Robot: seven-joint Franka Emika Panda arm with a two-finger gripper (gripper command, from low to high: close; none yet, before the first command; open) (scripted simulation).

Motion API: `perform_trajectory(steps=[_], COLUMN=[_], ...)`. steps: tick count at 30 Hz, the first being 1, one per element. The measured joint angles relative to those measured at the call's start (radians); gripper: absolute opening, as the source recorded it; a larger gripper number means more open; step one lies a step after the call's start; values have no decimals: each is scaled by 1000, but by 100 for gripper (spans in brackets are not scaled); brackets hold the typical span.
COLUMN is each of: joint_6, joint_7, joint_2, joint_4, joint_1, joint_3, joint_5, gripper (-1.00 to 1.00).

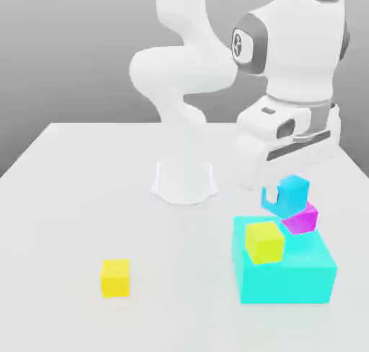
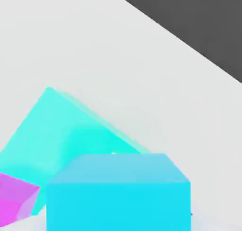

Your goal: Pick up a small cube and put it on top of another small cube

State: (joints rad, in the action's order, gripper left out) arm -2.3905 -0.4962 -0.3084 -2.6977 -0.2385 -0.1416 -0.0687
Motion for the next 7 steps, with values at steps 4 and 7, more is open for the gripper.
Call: perform_trajectory(steps=[4,7], joint_6=[-152,-152], joint_7=[-8,-8], joint_2=[105,105], joint_4=[-47,-47], joint_1=[9,9], joint_3=[-9,-9], joint_5=[12,12], gripper=[100,100])
